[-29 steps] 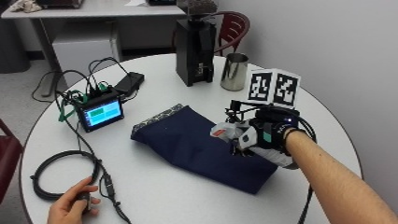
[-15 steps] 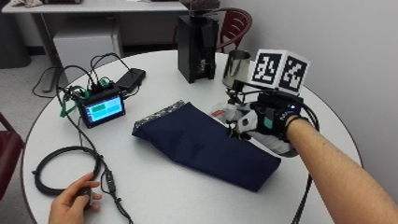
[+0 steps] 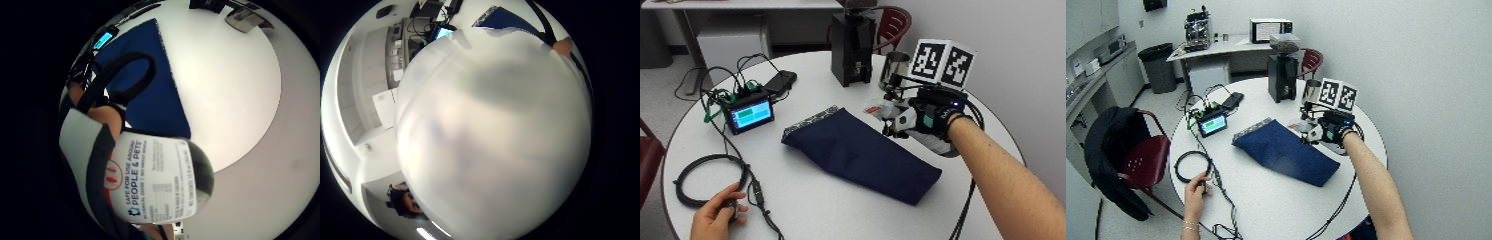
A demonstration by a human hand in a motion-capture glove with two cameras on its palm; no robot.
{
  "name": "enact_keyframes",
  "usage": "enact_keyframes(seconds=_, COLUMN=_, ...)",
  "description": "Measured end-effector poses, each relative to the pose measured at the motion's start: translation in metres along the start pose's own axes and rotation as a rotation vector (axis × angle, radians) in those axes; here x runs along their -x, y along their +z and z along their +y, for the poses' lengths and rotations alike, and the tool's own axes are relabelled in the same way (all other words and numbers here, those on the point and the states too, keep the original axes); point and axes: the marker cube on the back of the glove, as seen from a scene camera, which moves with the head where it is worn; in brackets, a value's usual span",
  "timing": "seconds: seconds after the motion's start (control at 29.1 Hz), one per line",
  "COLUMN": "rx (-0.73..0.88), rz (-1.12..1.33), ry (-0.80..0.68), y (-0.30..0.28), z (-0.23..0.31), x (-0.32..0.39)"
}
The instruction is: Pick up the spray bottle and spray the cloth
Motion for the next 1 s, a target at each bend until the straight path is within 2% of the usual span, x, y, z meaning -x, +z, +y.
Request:
enact_keyframes(seconds=0.24, rx=0.029, rz=-0.024, ry=0.014, y=0.014, z=-0.003, x=-0.011)
enact_keyframes(seconds=0.55, rx=-0.025, rz=0.015, ry=-0.008, y=-0.016, z=0.005, x=0.010)
enact_keyframes(seconds=0.82, rx=0.087, rz=0.022, ry=0.049, y=0.040, z=-0.012, x=-0.007)
enact_keyframes(seconds=1.0, rx=0.011, rz=0.012, ry=0.032, y=0.006, z=-0.003, x=0.001)
